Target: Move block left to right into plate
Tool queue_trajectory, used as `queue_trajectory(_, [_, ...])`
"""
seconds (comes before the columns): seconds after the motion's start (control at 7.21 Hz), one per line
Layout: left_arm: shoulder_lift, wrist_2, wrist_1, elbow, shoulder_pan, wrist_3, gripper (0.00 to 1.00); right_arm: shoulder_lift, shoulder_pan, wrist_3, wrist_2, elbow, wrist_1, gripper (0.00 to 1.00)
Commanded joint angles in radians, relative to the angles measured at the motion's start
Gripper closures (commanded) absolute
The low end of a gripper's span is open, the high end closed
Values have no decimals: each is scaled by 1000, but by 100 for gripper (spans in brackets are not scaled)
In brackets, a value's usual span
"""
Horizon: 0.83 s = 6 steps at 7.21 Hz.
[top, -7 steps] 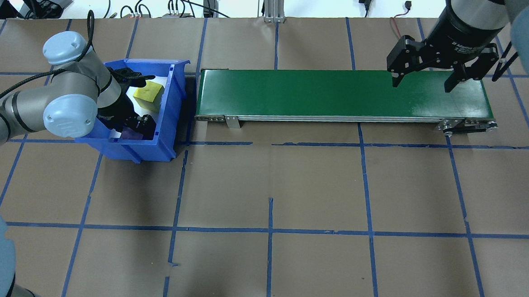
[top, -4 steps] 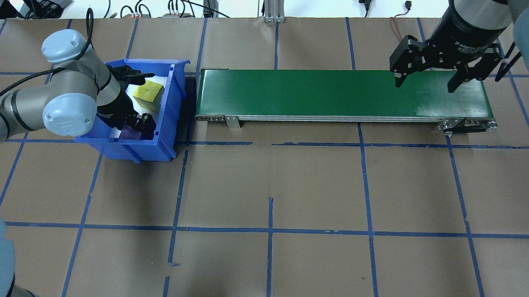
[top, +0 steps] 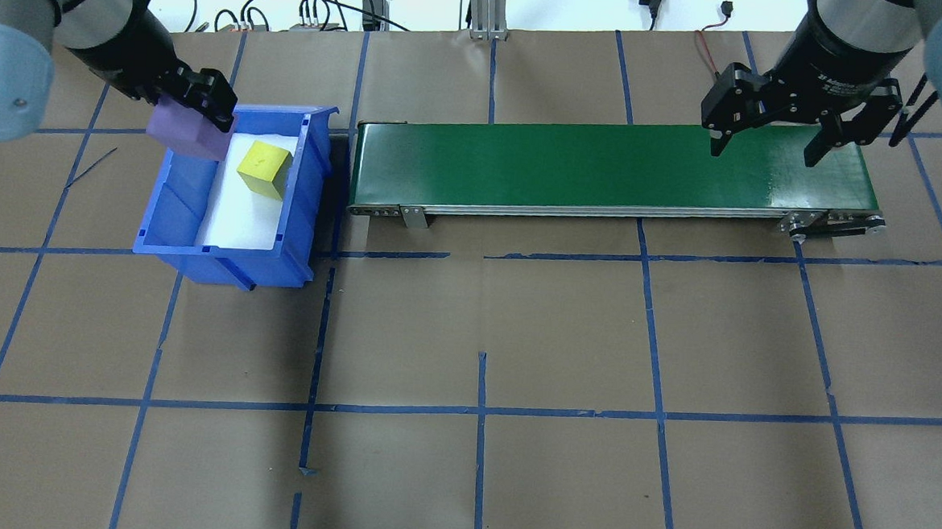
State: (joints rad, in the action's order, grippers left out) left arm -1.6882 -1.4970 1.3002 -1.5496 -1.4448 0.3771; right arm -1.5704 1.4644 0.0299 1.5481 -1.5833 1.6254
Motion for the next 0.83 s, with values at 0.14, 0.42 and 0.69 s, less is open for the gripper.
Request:
queue_trajectory(0.14, [-213,101,-244,33,-110,-183,51,-17,-3,-4,1,0,-39,0])
queue_trajectory(0.42, [-296,101,-301,16,-179,-225,51,-17,-1,-13,4,-4,-68,0])
queue_trajectory(0.69, [-318,101,-312,-26,-232,-292,51,-17,-1,-13,0,-3,-65,0])
